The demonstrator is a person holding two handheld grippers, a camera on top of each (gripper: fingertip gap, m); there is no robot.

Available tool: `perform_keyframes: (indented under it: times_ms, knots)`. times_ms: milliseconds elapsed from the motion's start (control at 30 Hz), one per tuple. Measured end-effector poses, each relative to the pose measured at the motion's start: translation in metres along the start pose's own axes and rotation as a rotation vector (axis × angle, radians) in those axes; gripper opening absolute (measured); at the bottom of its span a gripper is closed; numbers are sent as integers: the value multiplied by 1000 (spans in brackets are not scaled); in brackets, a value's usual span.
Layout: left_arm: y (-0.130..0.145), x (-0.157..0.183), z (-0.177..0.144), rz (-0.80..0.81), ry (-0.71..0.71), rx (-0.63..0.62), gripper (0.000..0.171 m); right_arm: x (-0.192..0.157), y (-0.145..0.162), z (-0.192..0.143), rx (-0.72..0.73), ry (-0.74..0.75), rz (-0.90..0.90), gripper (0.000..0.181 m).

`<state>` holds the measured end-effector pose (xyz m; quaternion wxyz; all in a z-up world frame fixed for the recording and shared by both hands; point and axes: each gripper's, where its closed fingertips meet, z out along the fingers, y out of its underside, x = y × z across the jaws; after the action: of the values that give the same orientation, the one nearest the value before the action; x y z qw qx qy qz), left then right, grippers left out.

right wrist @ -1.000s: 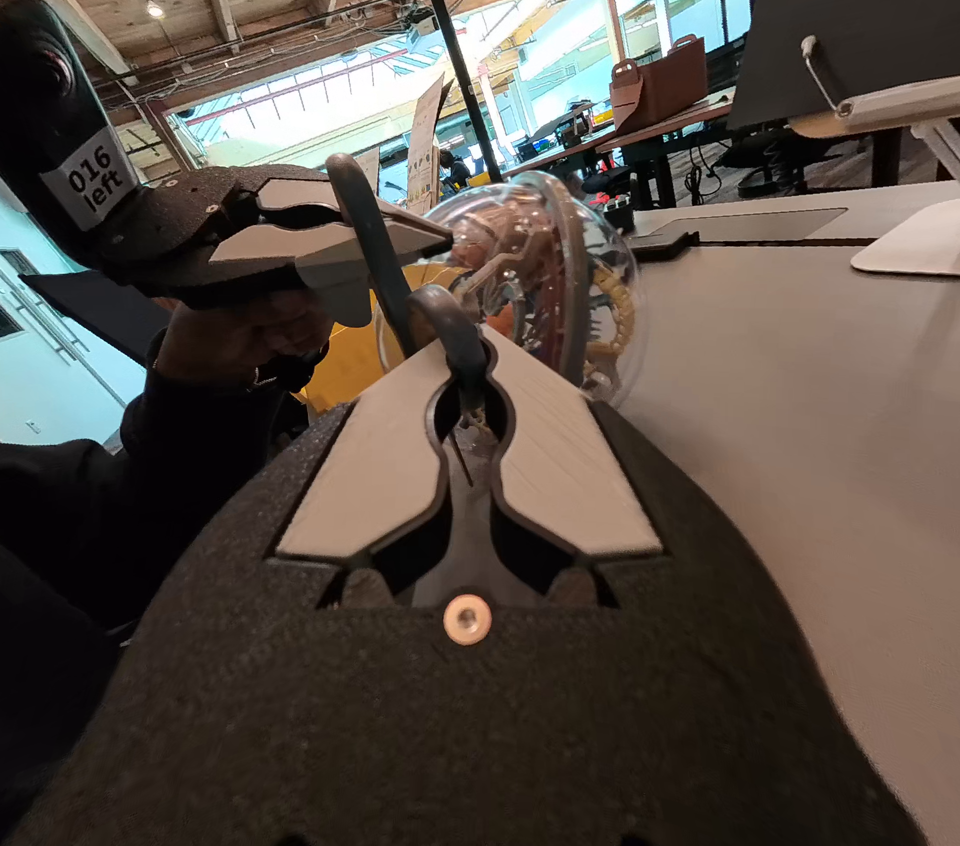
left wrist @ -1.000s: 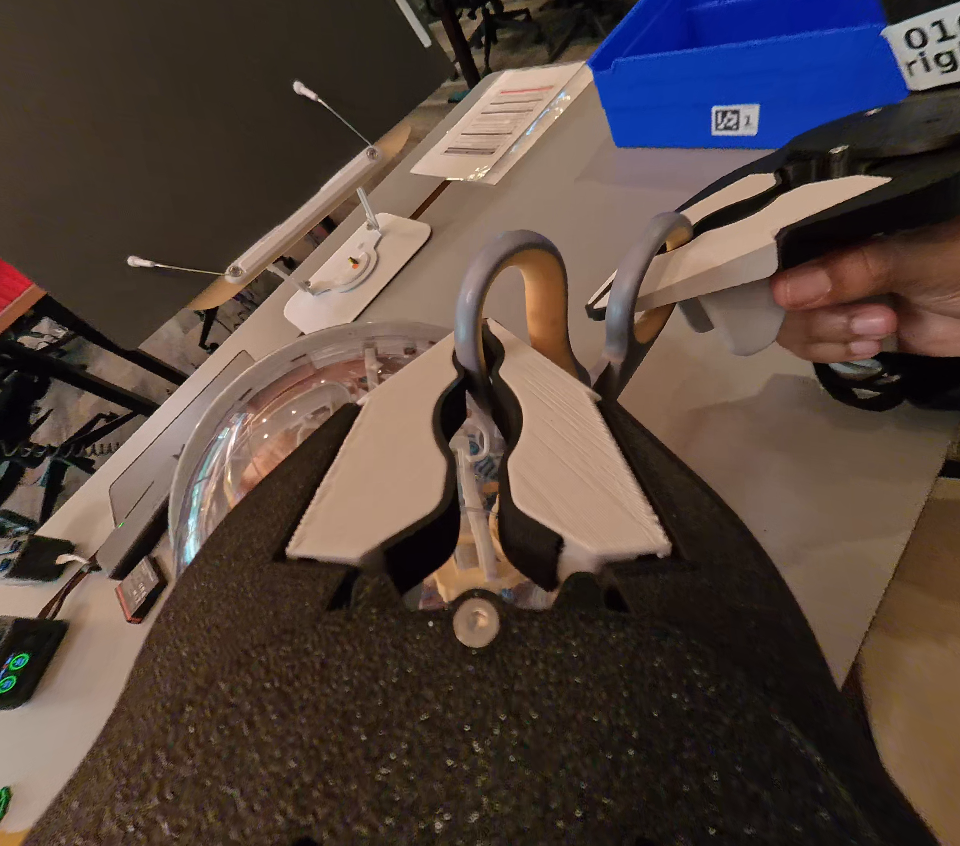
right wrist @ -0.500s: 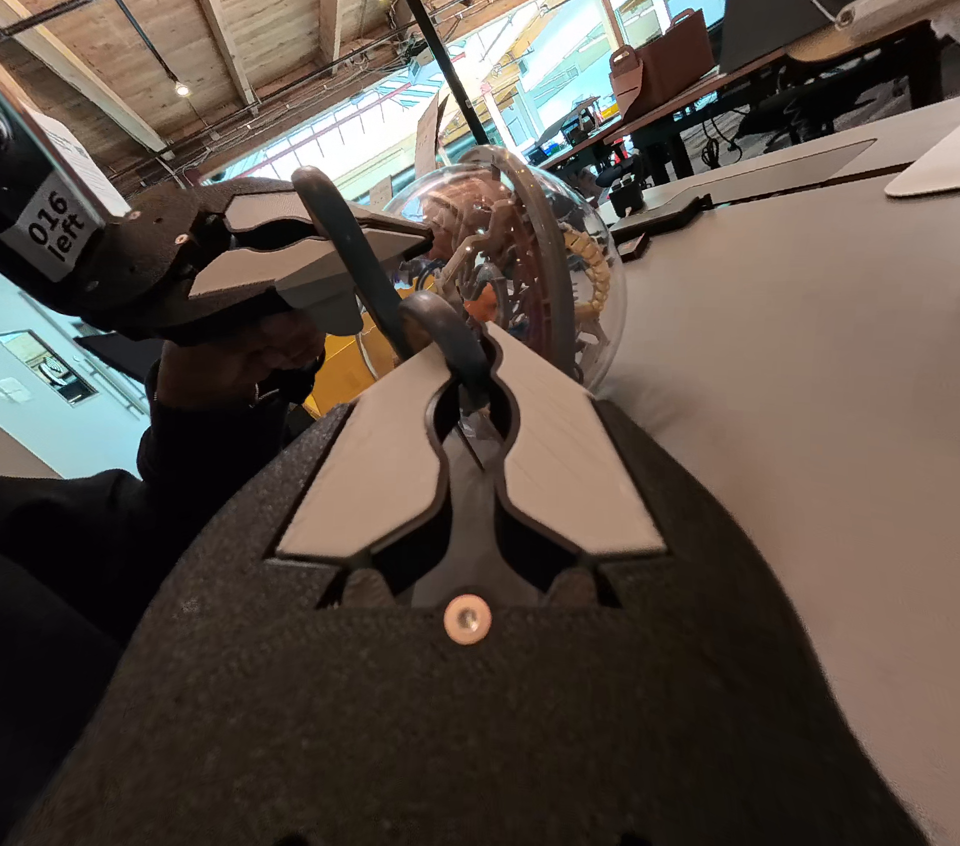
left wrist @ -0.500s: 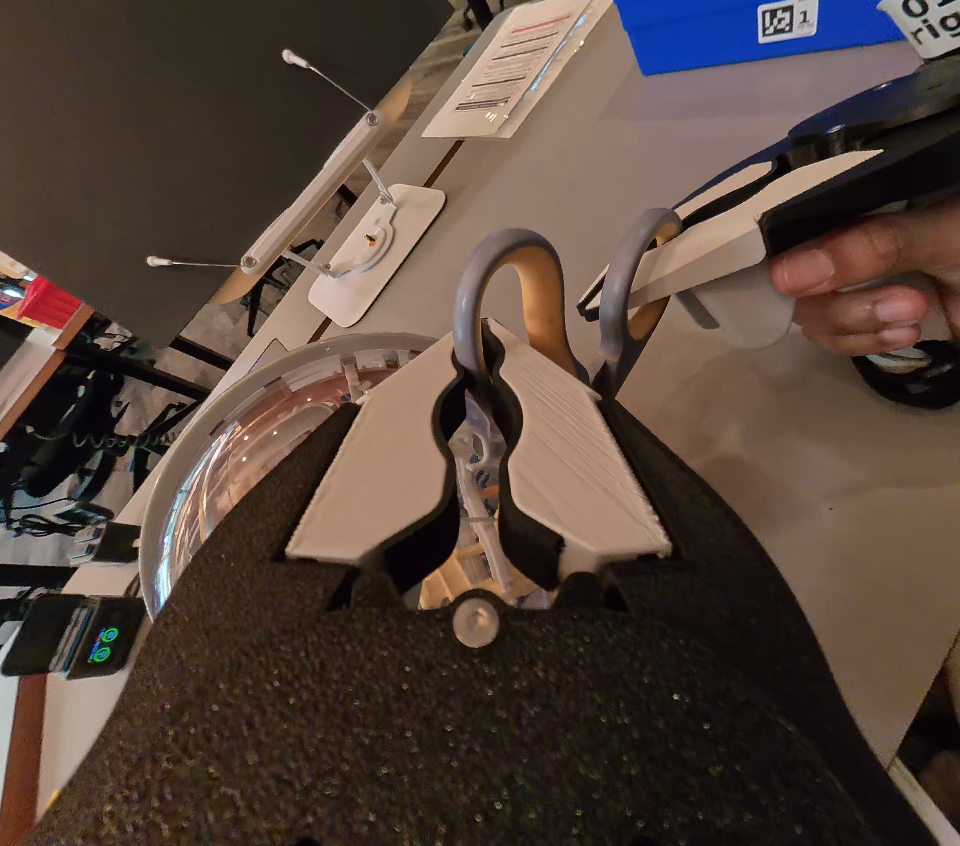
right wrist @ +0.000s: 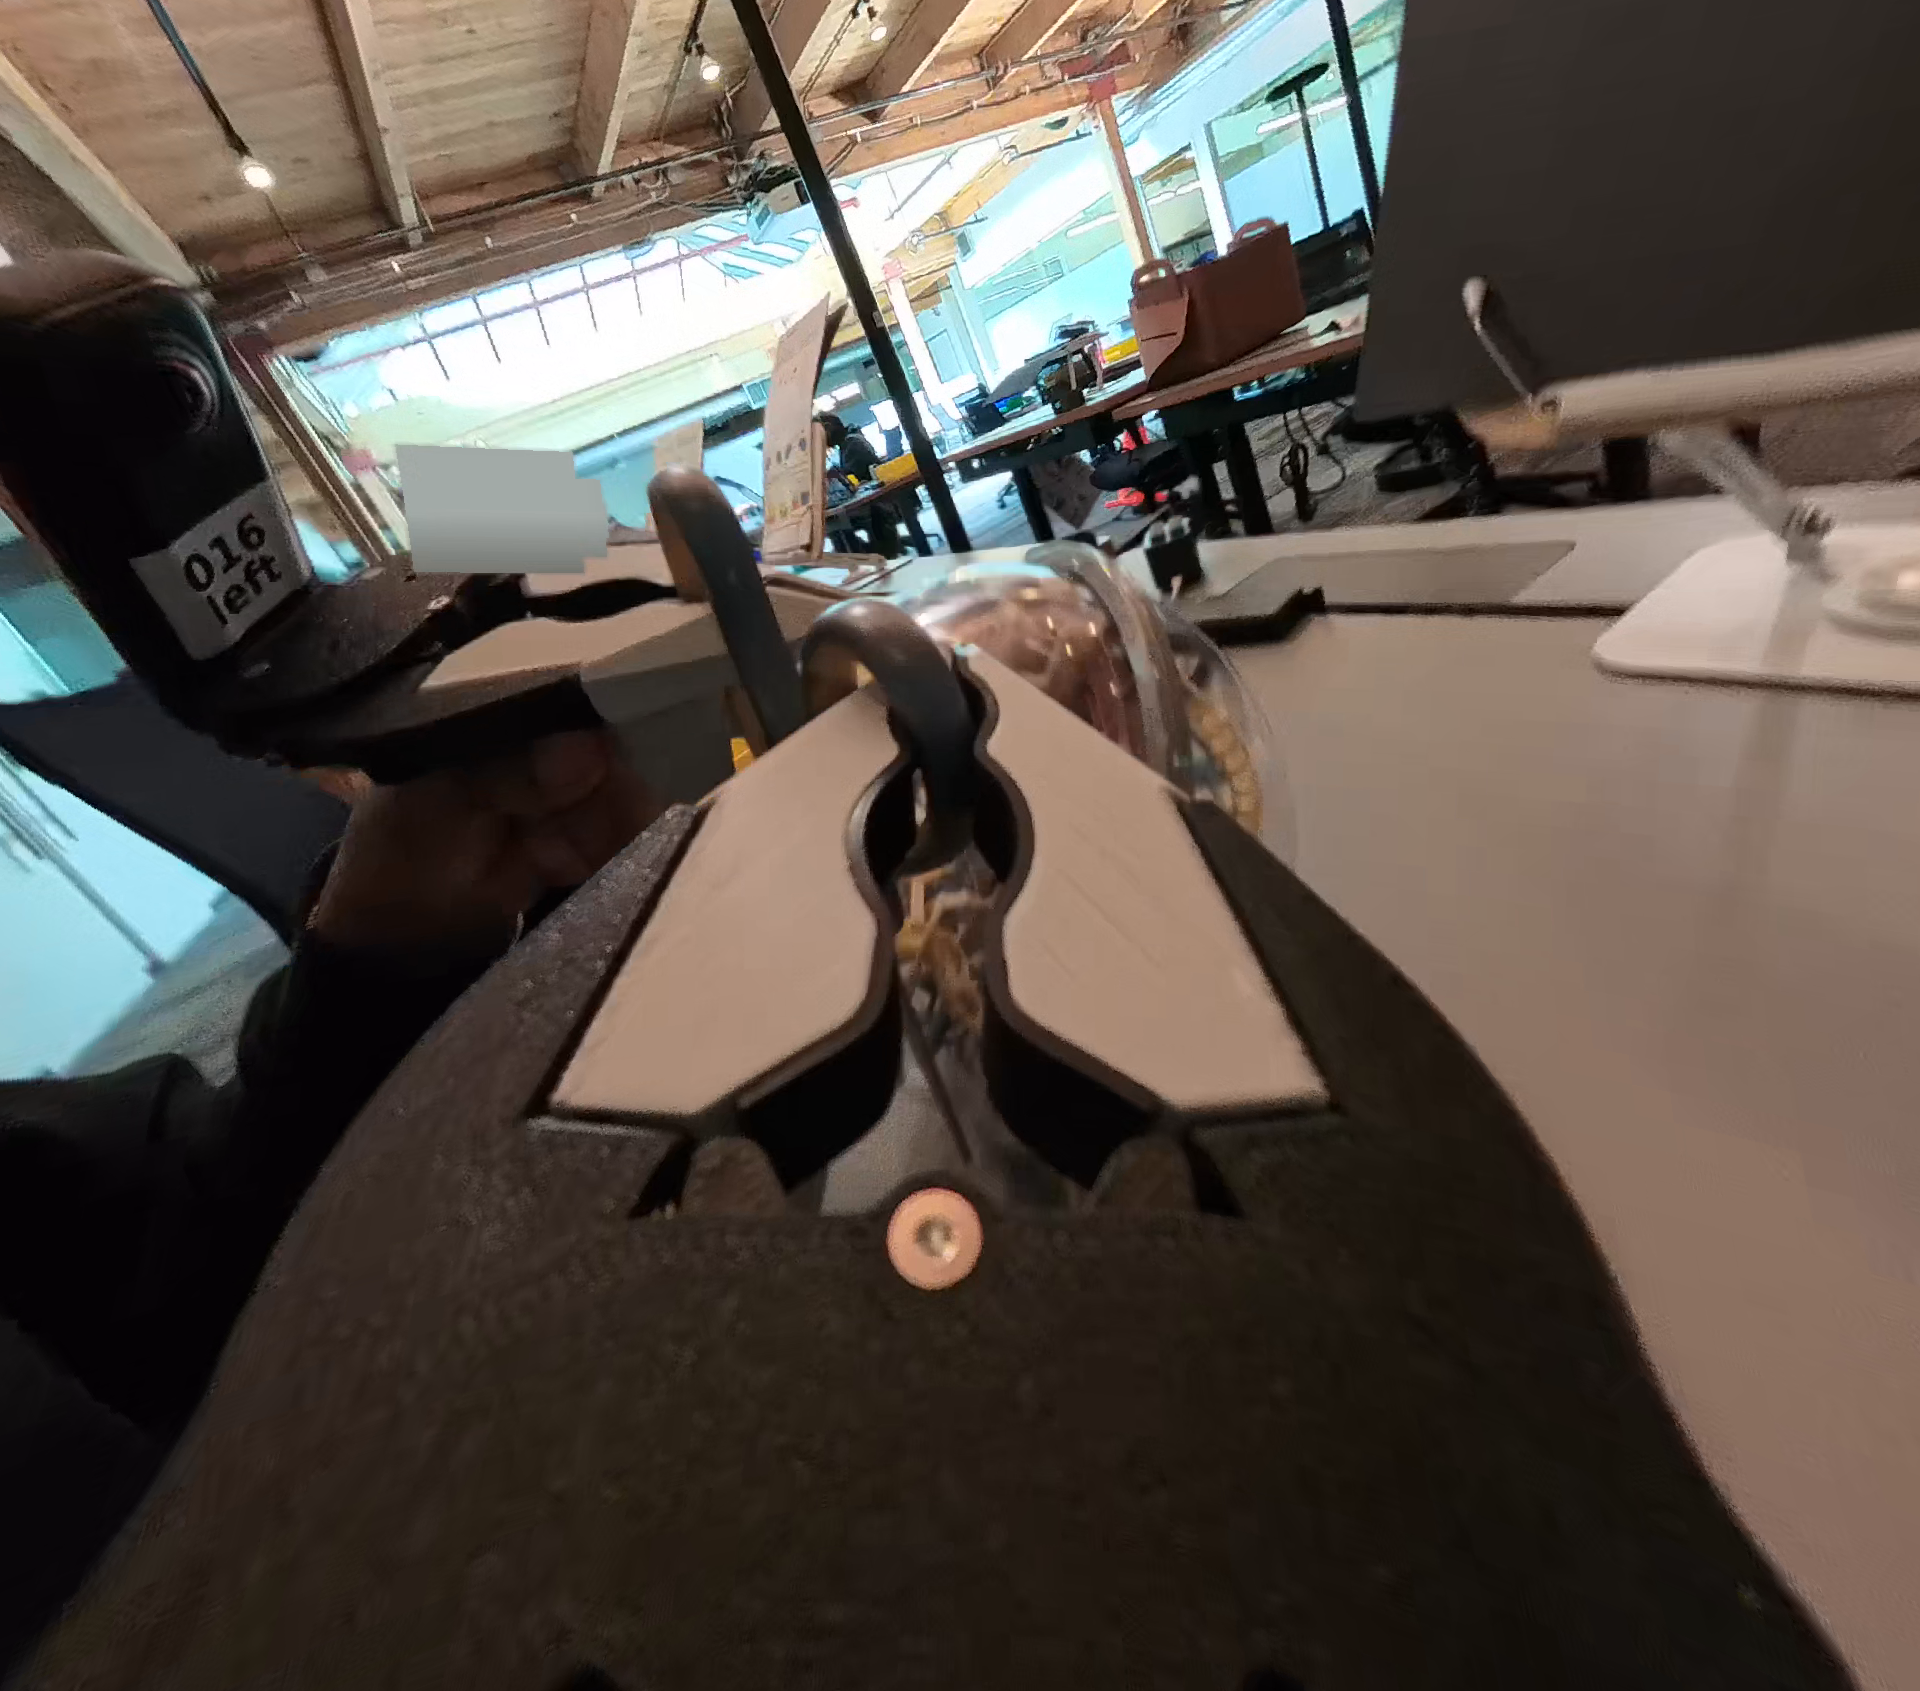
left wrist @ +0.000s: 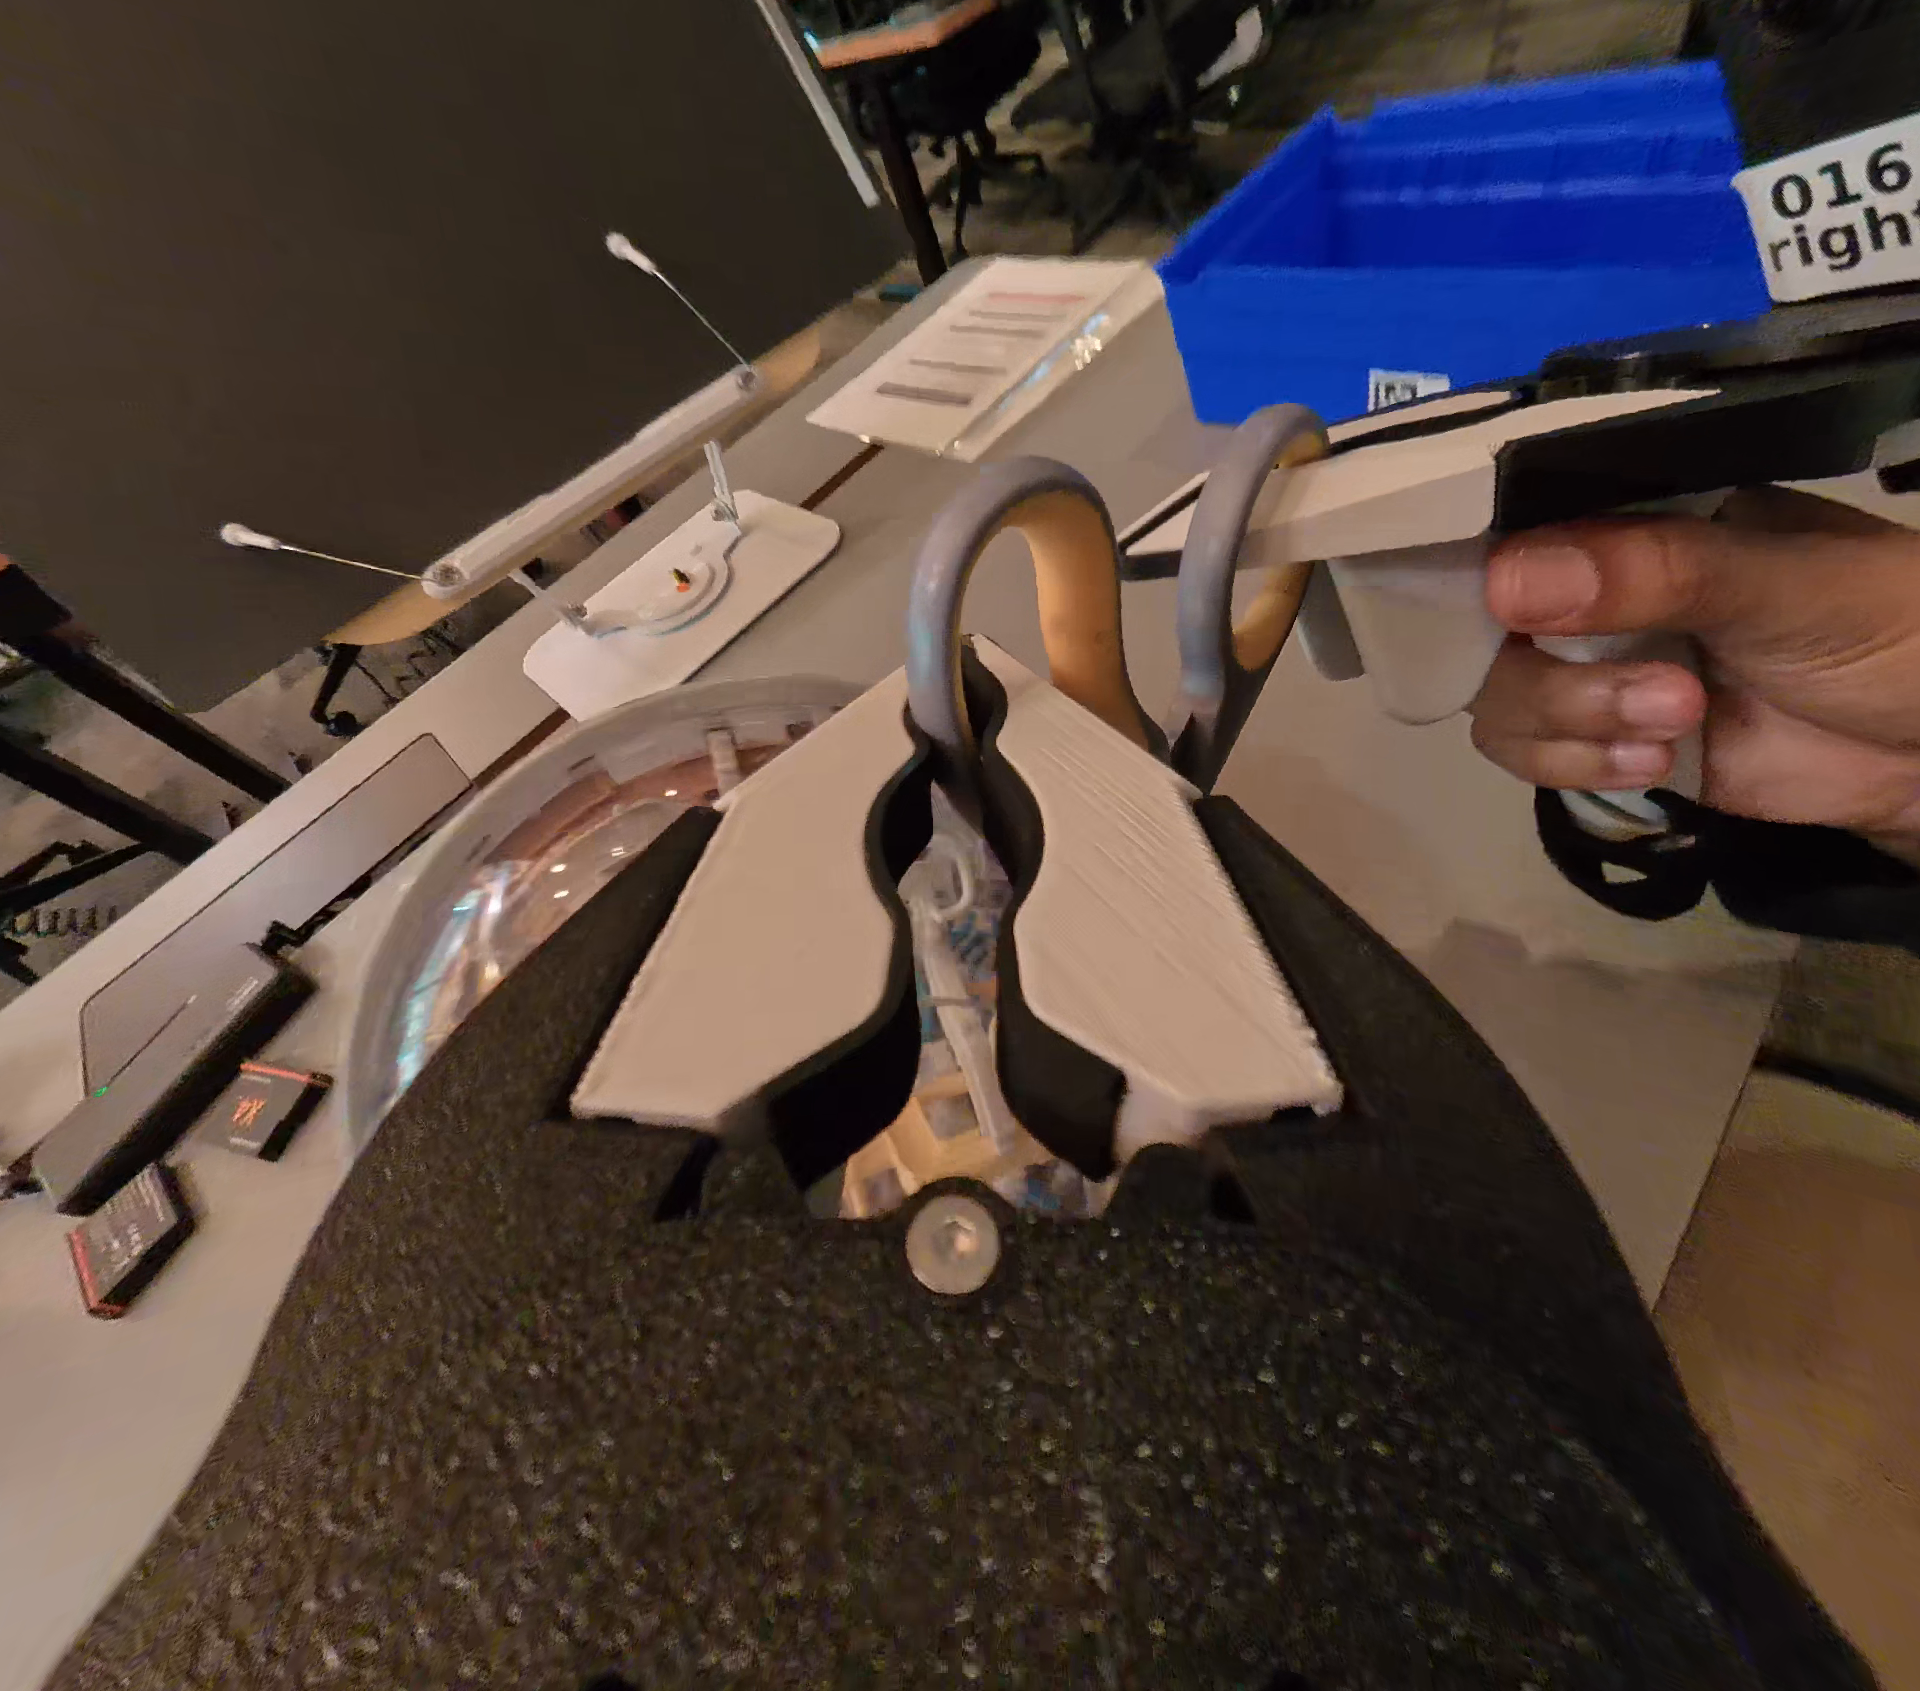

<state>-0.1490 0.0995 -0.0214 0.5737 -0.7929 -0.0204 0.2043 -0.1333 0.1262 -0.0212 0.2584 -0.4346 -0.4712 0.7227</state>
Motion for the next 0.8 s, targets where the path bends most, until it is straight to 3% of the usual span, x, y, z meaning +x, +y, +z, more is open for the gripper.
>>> perform_keyframes:
  times_ms: [133, 367, 533, 800]
  knots:
    - [-20, -29, -17, -135, -68, 81, 0, -16, -33, 35, -98, -9, -161, 0]
    - [2, -70, -48, -365, -82, 182, 3, -42, -40, 107, -296, -16, -413, 0]
    - [16, -77, -61, -360, -85, 193, 4, -48, -23, 118, -350, -11, -432, 0]
    - [22, -85, -74, -319, -75, 189, 4, -60, -16, 121, -267, -9, -415, 0]
